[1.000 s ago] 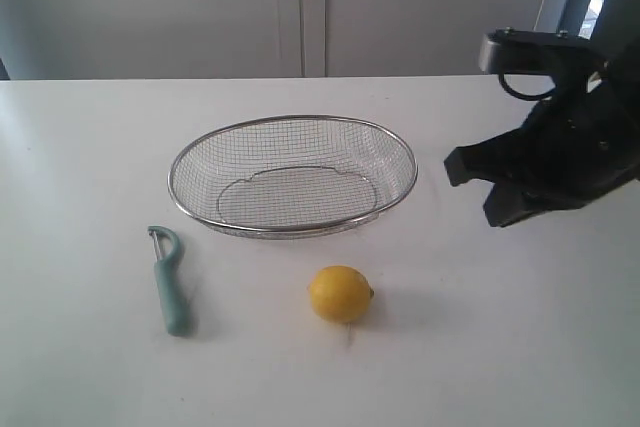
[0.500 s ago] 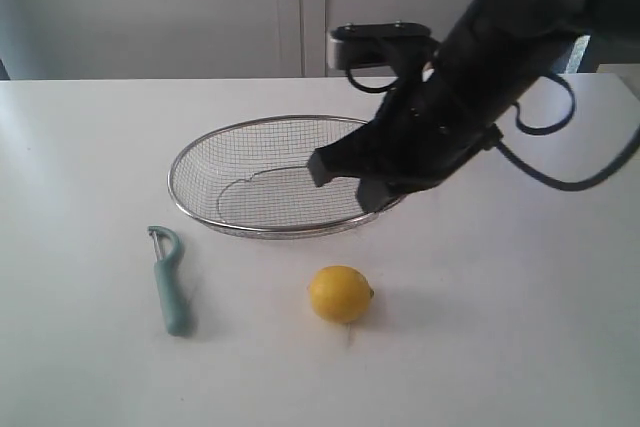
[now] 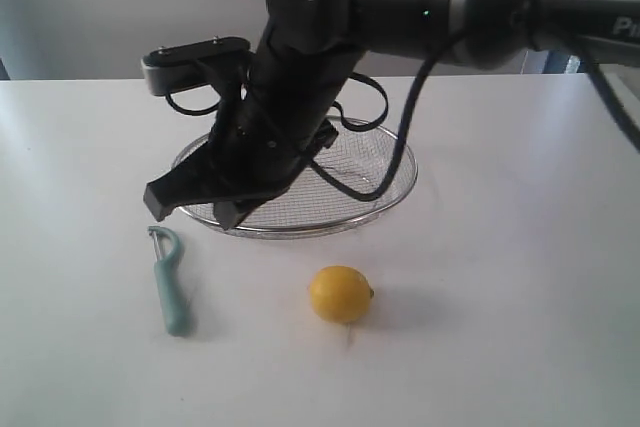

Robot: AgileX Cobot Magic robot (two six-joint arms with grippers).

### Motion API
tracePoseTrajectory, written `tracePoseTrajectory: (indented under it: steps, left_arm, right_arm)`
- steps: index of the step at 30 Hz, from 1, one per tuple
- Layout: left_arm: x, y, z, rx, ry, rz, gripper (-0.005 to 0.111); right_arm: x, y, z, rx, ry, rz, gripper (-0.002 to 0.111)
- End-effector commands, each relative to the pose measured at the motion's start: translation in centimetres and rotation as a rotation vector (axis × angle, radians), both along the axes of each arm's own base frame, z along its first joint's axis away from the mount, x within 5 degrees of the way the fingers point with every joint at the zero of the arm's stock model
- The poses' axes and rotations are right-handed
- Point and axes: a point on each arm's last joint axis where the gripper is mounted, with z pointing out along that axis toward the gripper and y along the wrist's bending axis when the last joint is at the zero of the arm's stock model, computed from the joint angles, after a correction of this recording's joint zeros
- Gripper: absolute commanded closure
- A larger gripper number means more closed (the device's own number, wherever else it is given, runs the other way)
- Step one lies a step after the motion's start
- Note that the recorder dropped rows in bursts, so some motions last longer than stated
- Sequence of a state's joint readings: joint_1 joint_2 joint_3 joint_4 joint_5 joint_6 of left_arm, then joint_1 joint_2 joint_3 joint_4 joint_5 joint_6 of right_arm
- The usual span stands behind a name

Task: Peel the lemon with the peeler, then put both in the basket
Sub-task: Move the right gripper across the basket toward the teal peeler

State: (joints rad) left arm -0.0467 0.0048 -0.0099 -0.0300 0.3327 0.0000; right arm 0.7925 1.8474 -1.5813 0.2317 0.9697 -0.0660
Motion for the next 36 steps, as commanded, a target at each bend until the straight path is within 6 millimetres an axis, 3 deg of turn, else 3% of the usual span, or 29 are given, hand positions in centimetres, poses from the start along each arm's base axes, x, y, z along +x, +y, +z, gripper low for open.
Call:
tracePoseTrajectory:
  steps: [1, 6, 17, 28, 36]
  left_arm:
    - [0.0, 0.0, -0.3, 0.001, 0.008, 0.002, 0.107]
    - [0.0, 0.0, -0.3, 0.001, 0.008, 0.002, 0.107]
    - [0.0, 0.0, -0.3, 0.001, 0.008, 0.002, 0.107]
    - [0.0, 0.0, -0.3, 0.001, 0.008, 0.002, 0.107]
    - [0.0, 0.0, -0.3, 0.001, 0.008, 0.002, 0.107]
  right_arm:
    - [0.3, 2.0, -0.2, -0.02, -0.016, 0.062, 0.108]
    - [0.5, 5.5, -1.4, -0.054, -0.062, 0.168, 0.108]
    - [-0.7, 10.3, -2.4, -0.056, -0.069, 0.258, 0.108]
    - [-0.5, 11.3, -2.7, -0.001, -0.124, 0.256, 0.108]
    - [-0.7, 11.3, -2.9, 0.005, -0.073, 0.207, 0.108]
